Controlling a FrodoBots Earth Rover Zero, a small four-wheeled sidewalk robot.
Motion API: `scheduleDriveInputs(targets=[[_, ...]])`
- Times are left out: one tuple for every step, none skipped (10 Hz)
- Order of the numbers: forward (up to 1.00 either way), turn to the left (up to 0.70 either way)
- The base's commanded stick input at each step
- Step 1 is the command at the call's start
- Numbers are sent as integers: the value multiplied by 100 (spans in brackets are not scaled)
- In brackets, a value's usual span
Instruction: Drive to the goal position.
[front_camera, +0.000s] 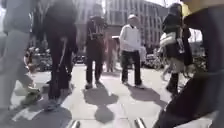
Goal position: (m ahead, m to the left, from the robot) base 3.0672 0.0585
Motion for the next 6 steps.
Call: scheduleDriveInputs(targets=[[85, 1], [85, 1], [85, 1], [85, 1], [85, 1], [85, 1]])
